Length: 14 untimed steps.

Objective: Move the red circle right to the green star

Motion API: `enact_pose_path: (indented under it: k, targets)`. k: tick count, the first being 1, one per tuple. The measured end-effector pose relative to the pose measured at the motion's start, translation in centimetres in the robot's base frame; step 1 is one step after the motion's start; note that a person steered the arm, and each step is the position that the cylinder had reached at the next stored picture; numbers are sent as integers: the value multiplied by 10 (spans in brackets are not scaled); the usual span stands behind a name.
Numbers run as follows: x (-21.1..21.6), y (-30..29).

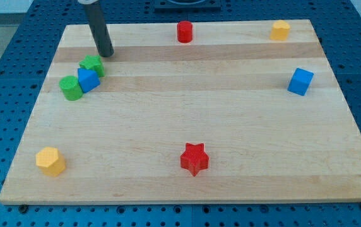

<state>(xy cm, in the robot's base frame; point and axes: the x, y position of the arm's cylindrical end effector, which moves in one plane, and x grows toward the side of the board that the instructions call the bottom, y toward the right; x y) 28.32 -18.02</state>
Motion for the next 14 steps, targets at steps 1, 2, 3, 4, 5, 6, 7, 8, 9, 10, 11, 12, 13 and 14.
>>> enact_pose_path:
  k: [1,2,3,4,5,6,7,8,9,10,11,12,13,14]
  targets:
    - [-30,12]
    - [-62,33]
    - [-81,73]
    - [-90,119]
    - [-91,160]
    - [-89,182]
    - [-73,192]
    - [-54,192]
    - [-40,192]
    - [-31,189]
    - [-16,180]
    - [-6,166]
    - [-4,149]
    - [-4,134]
